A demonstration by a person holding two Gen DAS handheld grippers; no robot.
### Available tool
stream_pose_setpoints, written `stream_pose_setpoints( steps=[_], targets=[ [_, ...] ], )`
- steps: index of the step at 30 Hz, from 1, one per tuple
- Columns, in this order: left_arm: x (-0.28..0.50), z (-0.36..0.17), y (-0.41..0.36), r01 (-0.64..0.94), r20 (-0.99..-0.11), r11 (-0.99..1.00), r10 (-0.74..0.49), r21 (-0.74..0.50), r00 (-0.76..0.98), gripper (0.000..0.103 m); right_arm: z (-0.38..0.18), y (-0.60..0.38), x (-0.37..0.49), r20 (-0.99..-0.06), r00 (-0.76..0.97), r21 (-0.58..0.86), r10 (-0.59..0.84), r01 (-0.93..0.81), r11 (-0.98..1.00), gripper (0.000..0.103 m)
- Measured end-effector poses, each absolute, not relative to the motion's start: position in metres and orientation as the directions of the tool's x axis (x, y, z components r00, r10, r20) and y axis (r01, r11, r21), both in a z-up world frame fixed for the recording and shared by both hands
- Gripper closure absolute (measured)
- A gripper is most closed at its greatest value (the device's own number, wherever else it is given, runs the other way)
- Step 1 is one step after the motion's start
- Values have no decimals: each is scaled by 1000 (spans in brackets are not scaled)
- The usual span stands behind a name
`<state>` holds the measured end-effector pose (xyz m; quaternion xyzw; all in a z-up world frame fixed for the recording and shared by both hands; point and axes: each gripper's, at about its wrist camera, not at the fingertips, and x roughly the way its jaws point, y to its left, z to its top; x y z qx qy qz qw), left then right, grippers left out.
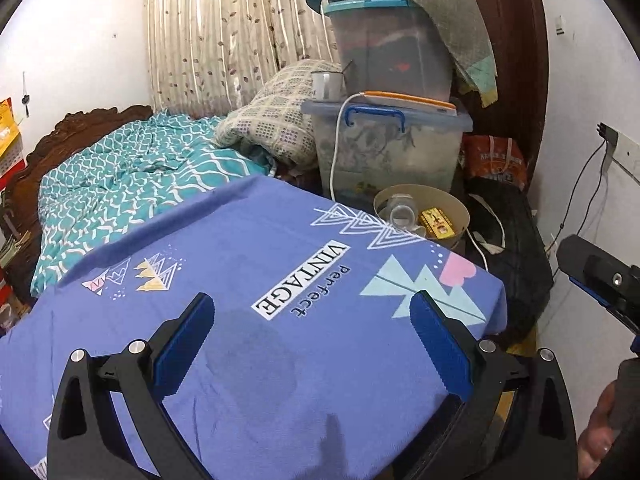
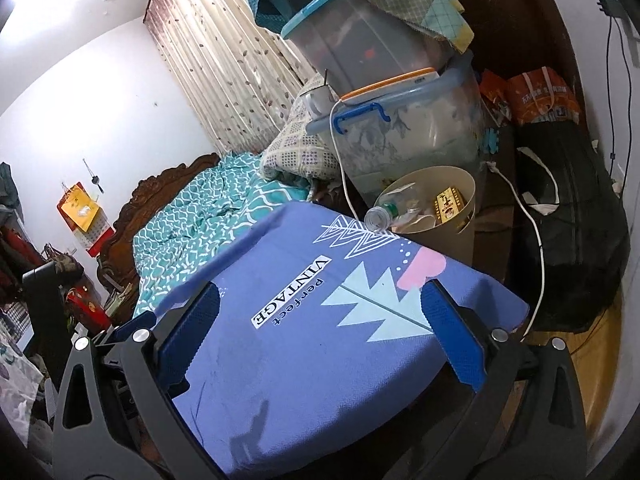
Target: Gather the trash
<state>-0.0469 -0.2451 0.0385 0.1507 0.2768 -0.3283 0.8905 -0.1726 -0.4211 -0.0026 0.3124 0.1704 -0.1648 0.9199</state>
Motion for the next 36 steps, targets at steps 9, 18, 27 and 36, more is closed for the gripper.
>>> stream_pose_setpoints(
  steps=[9,18,27,36],
  targets=[
    [-47,41,-243,642,-588,761,-478,95,653,9,3,-418,-176,-400,891,498,-214,407,766,3],
    [-57,42,-247,649,-571,750,-478,130,667,9,-4,-417,-184,-389,894,505,-222,408,761,3],
    [-60,44,-245,625,-560,766,-454,153,694,9,-8,-419,-185,-404,890,511,-210,411,755,3],
    [-49,53,-229,568,-533,811,-423,138,733,9,-4,-413,-180,-407,890,498,-204,404,768,3]
  ],
)
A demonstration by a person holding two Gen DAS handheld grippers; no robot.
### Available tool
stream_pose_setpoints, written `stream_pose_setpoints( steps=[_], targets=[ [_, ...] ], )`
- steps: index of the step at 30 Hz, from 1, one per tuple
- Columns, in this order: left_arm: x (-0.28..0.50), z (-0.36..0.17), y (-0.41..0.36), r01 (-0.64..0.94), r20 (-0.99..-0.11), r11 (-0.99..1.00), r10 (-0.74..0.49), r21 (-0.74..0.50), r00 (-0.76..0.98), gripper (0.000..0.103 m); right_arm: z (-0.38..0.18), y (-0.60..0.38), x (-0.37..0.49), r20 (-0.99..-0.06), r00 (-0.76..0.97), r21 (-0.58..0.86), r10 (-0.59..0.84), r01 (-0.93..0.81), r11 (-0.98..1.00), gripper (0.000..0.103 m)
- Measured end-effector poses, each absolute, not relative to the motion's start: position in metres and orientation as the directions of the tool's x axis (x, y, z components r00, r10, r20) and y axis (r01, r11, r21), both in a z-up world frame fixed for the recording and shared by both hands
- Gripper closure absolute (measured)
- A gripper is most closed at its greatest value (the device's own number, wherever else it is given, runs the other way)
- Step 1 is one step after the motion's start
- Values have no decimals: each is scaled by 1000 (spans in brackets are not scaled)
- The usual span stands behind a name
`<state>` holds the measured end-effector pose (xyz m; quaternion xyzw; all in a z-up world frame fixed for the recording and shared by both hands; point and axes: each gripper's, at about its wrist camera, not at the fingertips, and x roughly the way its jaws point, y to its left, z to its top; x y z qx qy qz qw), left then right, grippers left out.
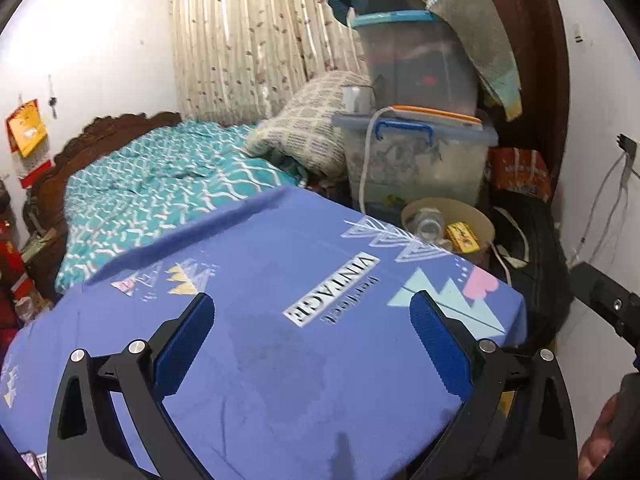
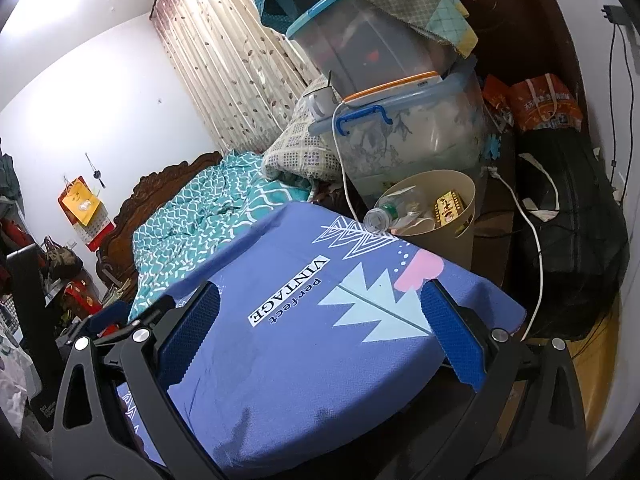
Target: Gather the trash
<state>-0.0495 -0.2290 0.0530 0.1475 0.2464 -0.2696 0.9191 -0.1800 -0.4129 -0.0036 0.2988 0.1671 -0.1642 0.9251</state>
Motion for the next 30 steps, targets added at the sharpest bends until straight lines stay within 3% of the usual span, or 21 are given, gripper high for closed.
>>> stream_pose_setpoints(
  steps=[30],
  targets=[
    [-47,47,-228,551,-534,817,-393,171,748,9,1,-409,-176,-413,889,484,-200,400,778,3]
  ],
)
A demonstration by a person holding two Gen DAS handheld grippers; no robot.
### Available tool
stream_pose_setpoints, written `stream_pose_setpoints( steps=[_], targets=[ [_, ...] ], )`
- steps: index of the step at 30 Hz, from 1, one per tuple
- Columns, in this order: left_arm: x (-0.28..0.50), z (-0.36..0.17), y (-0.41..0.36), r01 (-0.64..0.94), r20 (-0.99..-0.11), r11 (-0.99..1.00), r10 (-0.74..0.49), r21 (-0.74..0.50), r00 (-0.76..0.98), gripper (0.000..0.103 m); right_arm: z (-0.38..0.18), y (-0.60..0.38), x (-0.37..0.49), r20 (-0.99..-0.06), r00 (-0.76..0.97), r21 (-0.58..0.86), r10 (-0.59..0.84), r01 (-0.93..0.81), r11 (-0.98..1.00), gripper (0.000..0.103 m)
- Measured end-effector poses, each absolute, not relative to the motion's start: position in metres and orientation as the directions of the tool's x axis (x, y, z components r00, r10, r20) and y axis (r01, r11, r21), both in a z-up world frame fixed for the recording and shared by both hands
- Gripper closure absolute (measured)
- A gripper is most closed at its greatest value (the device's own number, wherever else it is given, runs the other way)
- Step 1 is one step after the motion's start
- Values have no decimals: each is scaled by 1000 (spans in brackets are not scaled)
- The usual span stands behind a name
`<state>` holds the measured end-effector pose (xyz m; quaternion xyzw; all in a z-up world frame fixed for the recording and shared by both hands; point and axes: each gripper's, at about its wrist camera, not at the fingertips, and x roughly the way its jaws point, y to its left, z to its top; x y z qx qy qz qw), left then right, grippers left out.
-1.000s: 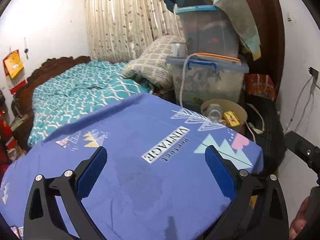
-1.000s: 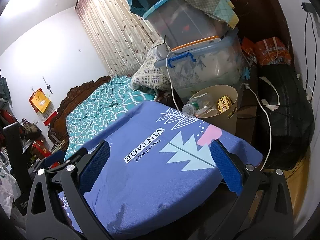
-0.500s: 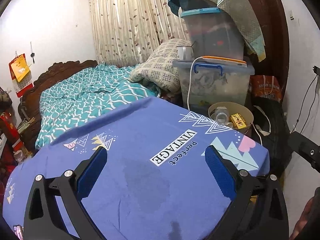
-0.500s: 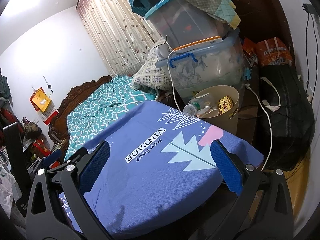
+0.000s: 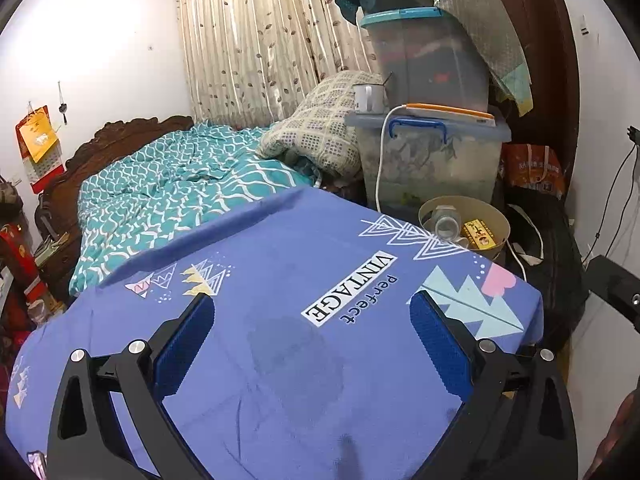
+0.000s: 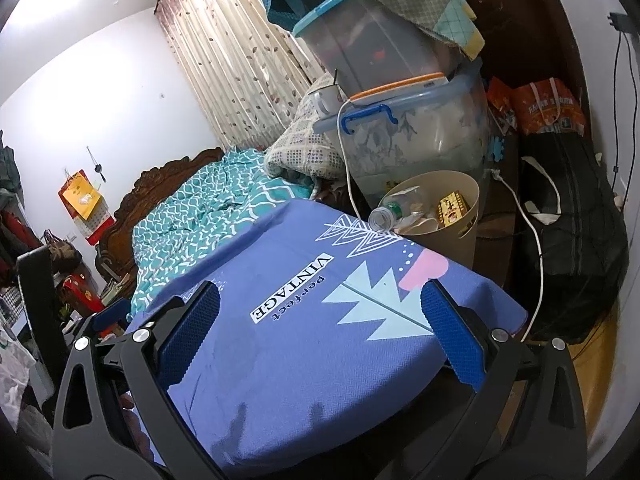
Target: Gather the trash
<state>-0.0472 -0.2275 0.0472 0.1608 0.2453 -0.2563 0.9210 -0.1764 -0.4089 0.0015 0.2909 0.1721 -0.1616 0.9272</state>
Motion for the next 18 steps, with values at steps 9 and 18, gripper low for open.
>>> stream_pose_setpoints(
  steps=[9,18],
  targets=[
    [-51,45,-231,561,-539,808,-396,180,743,9,3,-409,-182,-412,888,482,-205,403,778,3],
    [-49,46,-231,547,-542,818,-384,175,747,9,3,-407,-182,-412,888,480,-201,400,781,3]
  ],
)
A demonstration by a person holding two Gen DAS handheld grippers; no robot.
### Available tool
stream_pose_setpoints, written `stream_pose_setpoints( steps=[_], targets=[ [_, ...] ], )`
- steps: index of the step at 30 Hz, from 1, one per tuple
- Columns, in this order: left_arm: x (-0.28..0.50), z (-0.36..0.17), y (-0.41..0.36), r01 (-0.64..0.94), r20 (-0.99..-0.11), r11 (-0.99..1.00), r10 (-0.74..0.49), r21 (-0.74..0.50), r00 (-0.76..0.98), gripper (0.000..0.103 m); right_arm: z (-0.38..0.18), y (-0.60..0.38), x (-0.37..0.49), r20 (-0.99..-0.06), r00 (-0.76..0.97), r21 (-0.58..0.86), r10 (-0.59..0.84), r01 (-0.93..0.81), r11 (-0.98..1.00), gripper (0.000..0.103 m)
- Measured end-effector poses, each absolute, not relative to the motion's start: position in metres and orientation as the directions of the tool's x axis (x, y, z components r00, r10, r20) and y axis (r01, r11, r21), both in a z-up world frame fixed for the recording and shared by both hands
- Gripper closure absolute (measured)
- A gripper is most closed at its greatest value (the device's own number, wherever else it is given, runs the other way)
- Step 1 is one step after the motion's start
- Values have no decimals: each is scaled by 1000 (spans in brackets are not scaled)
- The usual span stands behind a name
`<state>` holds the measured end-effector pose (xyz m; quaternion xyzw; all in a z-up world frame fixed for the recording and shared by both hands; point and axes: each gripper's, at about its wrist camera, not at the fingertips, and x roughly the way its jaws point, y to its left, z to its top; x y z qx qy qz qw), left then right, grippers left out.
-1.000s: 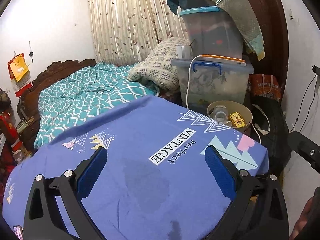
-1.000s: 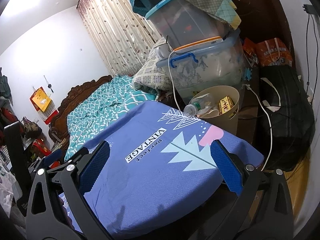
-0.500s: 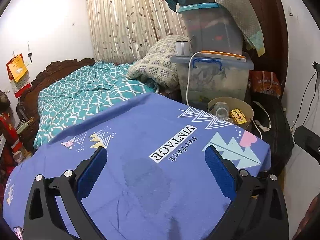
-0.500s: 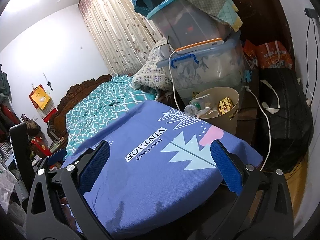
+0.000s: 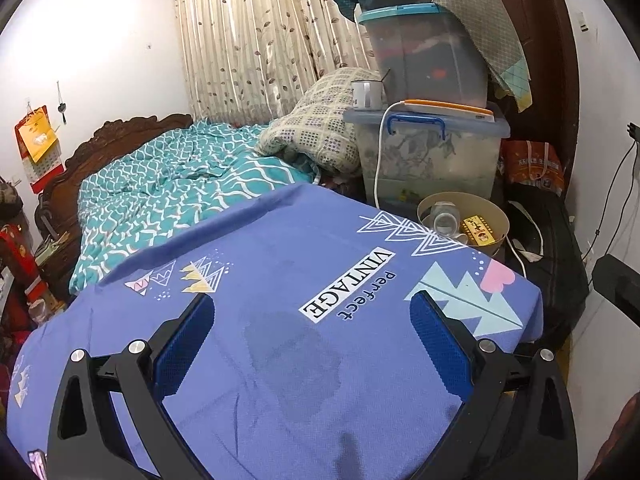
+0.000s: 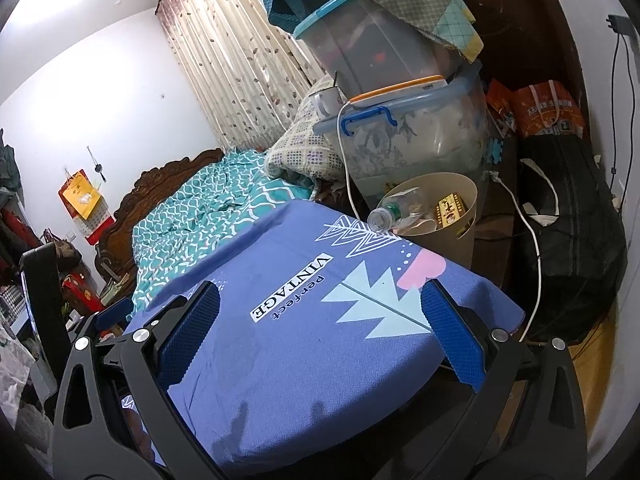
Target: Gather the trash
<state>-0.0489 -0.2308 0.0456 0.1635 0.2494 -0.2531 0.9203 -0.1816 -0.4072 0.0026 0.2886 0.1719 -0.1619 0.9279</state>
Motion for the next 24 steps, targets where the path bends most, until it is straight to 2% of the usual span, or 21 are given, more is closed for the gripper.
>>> stream_pose_setpoints(
  steps=[9,24],
  targets=[
    [-55,49,-234,549,-515,813,-391,195,763,9,12,-405,-187,-394,891,462,-224,403,790,3],
    [-56,50,-241,598,-552,788,-437,146,710,9,13,-409,-197,-376,889,460,-262,424,780,3]
  ],
)
